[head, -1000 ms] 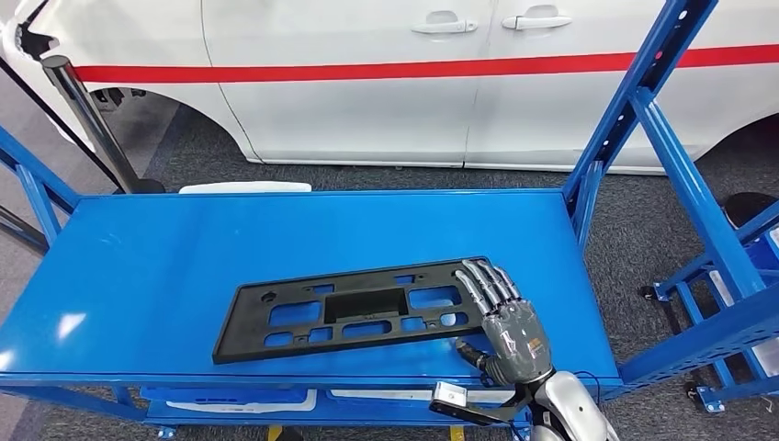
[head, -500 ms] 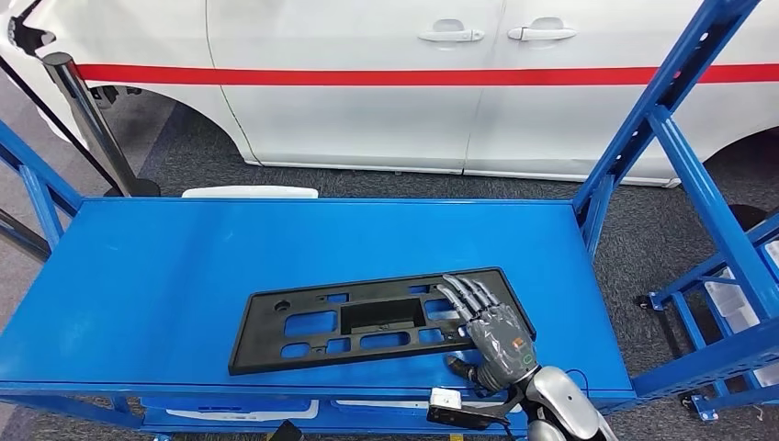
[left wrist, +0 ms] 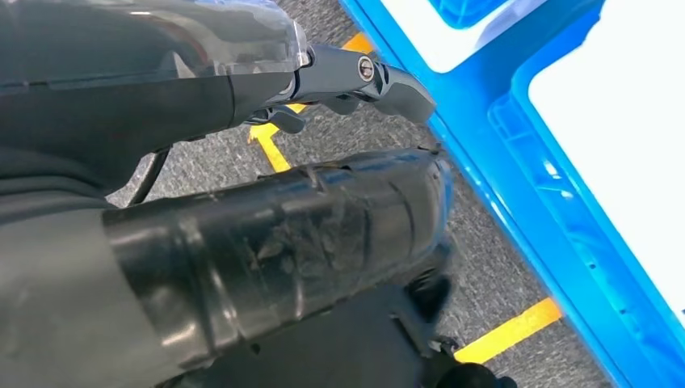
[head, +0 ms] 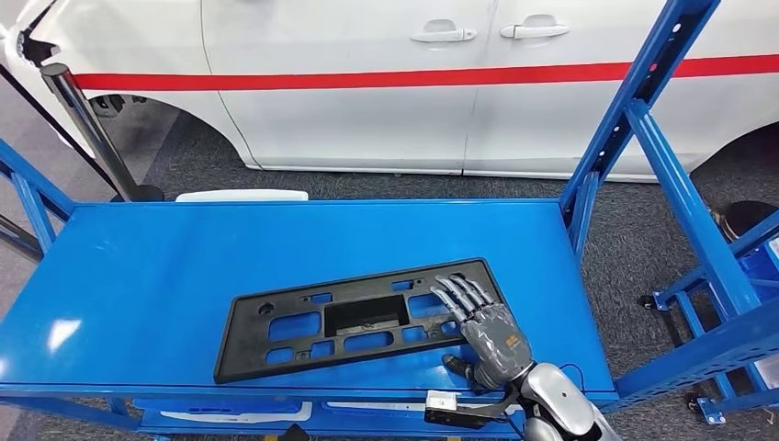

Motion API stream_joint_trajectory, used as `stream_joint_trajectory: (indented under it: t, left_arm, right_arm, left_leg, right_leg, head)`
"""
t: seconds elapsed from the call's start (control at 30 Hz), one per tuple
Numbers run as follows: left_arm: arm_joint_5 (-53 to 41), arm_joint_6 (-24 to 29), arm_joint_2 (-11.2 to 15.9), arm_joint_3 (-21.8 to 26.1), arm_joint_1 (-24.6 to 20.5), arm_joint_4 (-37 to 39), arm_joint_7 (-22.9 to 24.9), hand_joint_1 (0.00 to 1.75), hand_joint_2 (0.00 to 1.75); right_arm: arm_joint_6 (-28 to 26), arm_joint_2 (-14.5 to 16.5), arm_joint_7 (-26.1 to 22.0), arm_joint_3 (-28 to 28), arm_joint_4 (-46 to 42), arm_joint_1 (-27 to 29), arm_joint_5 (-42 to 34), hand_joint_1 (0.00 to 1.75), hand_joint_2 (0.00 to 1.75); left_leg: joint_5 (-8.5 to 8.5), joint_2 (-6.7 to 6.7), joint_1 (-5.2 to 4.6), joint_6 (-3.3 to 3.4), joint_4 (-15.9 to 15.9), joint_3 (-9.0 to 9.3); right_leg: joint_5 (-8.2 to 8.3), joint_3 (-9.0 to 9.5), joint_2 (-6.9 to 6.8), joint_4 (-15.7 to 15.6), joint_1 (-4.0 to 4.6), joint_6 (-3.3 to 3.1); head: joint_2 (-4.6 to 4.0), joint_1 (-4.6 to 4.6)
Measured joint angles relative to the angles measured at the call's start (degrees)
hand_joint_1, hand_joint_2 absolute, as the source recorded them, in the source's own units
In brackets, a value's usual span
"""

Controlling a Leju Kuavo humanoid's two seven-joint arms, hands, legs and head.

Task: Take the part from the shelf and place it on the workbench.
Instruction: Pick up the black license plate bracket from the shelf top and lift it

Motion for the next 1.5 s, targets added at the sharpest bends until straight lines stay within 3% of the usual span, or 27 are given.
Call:
stream_joint_trajectory:
  t: [0.07,0.13,0.2,0.23,0.33,0.4,0.5,0.53,0.57,0.6,0.67,0.73,0.8,0.87,0.9,1.0,1.03,1.07,1.1,1.17,1.2,1.27,1.37,1.43,1.5]
  left_arm:
    - [0.00,0.00,0.01,-0.02,0.11,0.00,0.04,0.00,0.00]
    - [0.00,0.01,0.02,-0.07,0.00,0.00,0.07,0.00,0.00]
    - [-0.01,0.05,0.01,-0.21,-0.30,0.00,0.13,0.00,0.00]
    - [-0.02,0.08,0.00,-0.31,-0.42,0.00,0.21,0.00,0.00]
    - [-0.15,0.15,-0.02,-0.63,-0.48,0.00,0.63,0.00,0.00]
    - [-0.34,0.16,-0.07,-0.91,-0.54,0.00,0.83,0.00,0.00]
    - [-0.55,0.15,-0.11,-1.22,-0.55,0.00,0.99,0.00,0.00]
    - [-0.57,0.15,-0.11,-1.27,-0.53,0.00,1.03,0.00,0.00]
    - [-0.57,0.15,-0.11,-1.31,-0.52,0.00,1.05,0.00,0.00]
    - [-0.56,0.15,-0.12,-1.34,-0.54,0.00,1.06,0.00,0.00]
    - [-0.52,0.15,-0.20,-1.37,-0.59,0.00,1.06,0.00,0.00]
    - [-0.43,0.16,-0.30,-1.37,-0.65,0.00,1.04,0.00,0.00]
    - [-0.37,0.20,-0.33,-1.38,-0.69,0.00,1.03,0.00,0.00]
    - [-0.20,0.26,-0.32,-1.38,-0.67,0.00,1.03,0.00,0.00]
    - [-0.09,0.29,-0.31,-1.37,-0.65,0.00,1.03,0.00,0.00]
    - [0.17,0.34,-0.31,-1.37,-0.42,0.00,1.02,0.00,0.00]
    - [0.22,0.35,-0.30,-1.37,-0.25,0.00,1.02,0.00,0.00]
    - [0.28,0.38,-0.29,-1.37,-0.09,0.00,1.02,0.00,0.00]
    - [0.32,0.41,-0.28,-1.37,0.03,0.00,1.02,0.00,0.00]
    - [0.42,0.49,-0.26,-1.37,0.12,0.01,1.01,0.00,0.00]
    - [0.45,0.53,-0.26,-1.36,0.13,0.01,0.99,0.00,0.00]
    - [0.54,0.62,-0.26,-1.36,0.20,0.01,0.94,0.00,0.00]
    - [0.69,0.89,-0.23,-1.35,0.30,0.00,0.86,0.00,0.00]
    - [0.89,1.04,-0.23,-1.35,0.29,0.00,0.80,0.00,0.00]
    - [1.08,1.12,-0.24,-1.34,0.32,0.00,0.78,0.00,0.00]
  right_arm:
    - [-1.33,0.01,1.30,0.35,0.65,-0.19,2.40,0.00,1.75]
    - [-3.81,0.11,3.49,0.65,1.77,-0.59,6.23,0.00,1.75]
    - [-7.92,0.55,6.52,0.85,3.67,-1.17,11.59,0.00,1.75]
    - [-10.16,0.85,7.96,0.89,4.82,-1.45,14.20,0.00,1.75]
    - [-15.60,1.93,10.72,0.78,8.52,-2.11,19.86,0.00,1.75]
    - [-17.57,2.59,11.58,0.56,10.90,-2.58,21.70,0.00,1.75]
    - [-19.13,3.51,12.69,0.19,14.14,-3.31,23.60,0.02,1.75]
    - [-19.43,3.85,12.98,0.05,15.06,-3.52,24.06,0.16,1.75]
    - [-19.62,4.16,13.23,-0.09,15.90,-3.76,24.35,0.48,1.75]
    - [-19.72,4.44,13.40,-0.26,16.59,-4.01,24.47,0.79,1.75]
    - [-19.83,4.97,13.68,-0.75,17.85,-4.55,24.39,1.35,1.75]
    - [-19.92,5.52,13.65,-1.34,18.87,-4.89,23.82,1.58,1.75]
    - [-19.99,5.98,13.28,-1.86,19.64,-4.97,22.94,1.73,1.75]
    - [-19.96,6.39,12.41,-2.46,20.19,-4.98,21.43,1.75,1.75]
    - [-19.90,6.59,11.81,-2.83,20.38,-4.93,20.33,1.75,1.75]
    - [-19.79,6.87,10.16,-4.02,20.70,-4.64,17.67,1.75,1.75]
    - [-19.79,6.91,9.87,-4.35,20.78,-4.59,17.29,1.75,1.75]
    - [-19.79,6.93,9.69,-4.63,20.86,-4.58,17.04,1.75,1.75]
    - [-19.77,6.97,9.52,-4.91,20.92,-4.58,16.69,1.75,1.75]
    - [-19.72,7.05,8.83,-5.55,20.93,-4.57,15.55,1.75,1.75]
    - [-19.70,7.07,8.30,-5.95,20.79,-4.54,14.78,1.75,1.75]
    - [-19.69,7.07,7.15,-6.90,20.16,-4.27,13.16,1.75,1.75]
    - [-19.64,6.85,5.69,-8.58,18.26,-3.21,11.04,1.75,1.75]
    - [-19.52,6.55,4.97,-9.67,16.81,-2.31,10.15,1.75,1.75]
    - [-19.43,6.30,4.55,-10.56,15.73,-1.42,9.68,1.75,1.75]
  left_leg:
    - [1.30,0.00,0.03,0.02,-0.03,0.11]
    - [4.82,0.01,0.05,0.32,-6.93,3.64]
    - [6.91,0.00,-0.14,0.77,-13.58,6.84]
    - [7.22,-0.02,-0.27,1.05,-15.34,7.59]
    - [7.77,-0.01,-0.23,2.07,-16.11,7.82]
    - [8.44,0.20,0.01,2.86,-16.76,8.12]
    - [8.77,0.65,-0.15,3.33,-16.84,7.89]
    - [8.79,0.77,-0.24,3.35,-16.82,7.83]
    - [8.79,0.84,-0.29,3.36,-16.79,7.83]
    - [8.78,0.87,-0.33,3.34,-16.75,7.89]
    - [8.67,0.89,-0.48,3.15,-16.51,7.94]
    - [8.45,0.82,-0.65,2.63,-16.26,7.88]
    - [8.33,0.74,-0.67,1.96,-16.34,7.84]
    - [7.63,0.67,-0.61,1.32,-15.54,7.60]
    - [6.33,0.63,-0.56,0.99,-13.81,6.89]
    - [0.48,0.56,-0.04,0.13,-3.45,2.18]
    - [-0.26,0.58,0.15,-0.12,-0.89,0.98]
    - [0.22,0.59,0.35,-0.34,-0.38,0.70]
    - [1.87,0.60,0.54,-0.51,-2.23,1.55]
    - [6.10,0.61,0.91,-0.76,-10.07,5.14]
    - [7.44,0.52,0.96,-0.63,-13.35,6.67]
    - [8.01,0.33,0.81,-0.03,-15.93,7.81]
    - [8.23,0.27,0.61,1.45,-16.12,7.87]
    - [8.45,0.35,0.63,2.36,-16.45,7.89]
    - [8.36,0.42,0.41,2.81,-16.43,7.78]
  right_leg:
    - [0.00,0.06,0.05,0.01,0.02,0.00]
    - [0.04,0.23,0.14,0.01,0.01,0.08]
    - [0.12,0.38,0.24,-0.08,0.16,0.60]
    - [0.19,0.45,0.28,-0.21,0.22,1.00]
    - [0.38,0.75,0.37,-0.62,0.26,2.18]
    - [-1.59,-0.34,0.35,2.05,0.28,2.55]
    - [-6.93,-5.11,0.32,12.45,0.29,2.74]
    - [-7.36,-6.03,0.32,14.52,0.29,2.78]
    - [-6.69,-5.90,0.32,14.49,0.29,2.74]
    - [-5.12,-4.59,0.31,12.14,0.30,2.61]
    - [-1.82,-0.33,0.32,4.19,0.50,2.05]
    - [-0.57,2.05,0.24,-0.71,0.80,1.51]
    - [-0.52,2.19,0.15,-1.37,0.88,1.09]
    - [-0.08,2.40,0.02,-1.81,0.48,0.50]
    - [0.20,2.43,-0.07,-2.05,0.24,0.22]
    - [0.47,2.14,-0.28,-2.20,0.06,-0.08]
    - [0.45,2.09,-0.30,-2.19,0.04,-0.05]
    - [0.40,2.10,-0.29,-2.16,-0.02,0.03]
    - [0.32,2.21,-0.27,-2.12,-0.12,0.16]
    - [-0.01,2.50,-0.21,-1.92,-0.23,0.69]
    - [-0.19,2.59,-0.16,-1.76,-0.17,1.05]
    - [-0.37,2.66,-0.06,-1.63,0.02,1.81]
    - [-0.83,2.57,0.00,-1.26,-0.27,2.85]
    - [-3.45,0.58,0.02,2.92,-0.40,3.16]
    - [-7.04,-3.41,0.04,10.85,-0.29,3.21]
  head:
    - [0.00,0.00]
    - [0.00,0.00]
    - [0.00,0.01]
    - [0.00,0.02]
    - [0.00,0.04]
    - [0.00,0.09]
    - [0.00,0.11]
    - [0.00,0.12]
    - [0.00,0.11]
    - [0.00,0.11]
    - [0.00,0.11]
    - [0.00,0.09]
    - [0.00,0.08]
    - [0.00,0.01]
    - [0.00,-0.10]
    - [0.00,-0.36]
    - [0.00,-0.36]
    - [0.00,-0.36]
    - [0.00,-0.36]
    - [0.00,-0.36]
    - [0.00,-0.32]
    - [0.00,-0.27]
    - [0.00,-0.26]
    - [0.00,-0.24]
    - [0.00,-0.25]
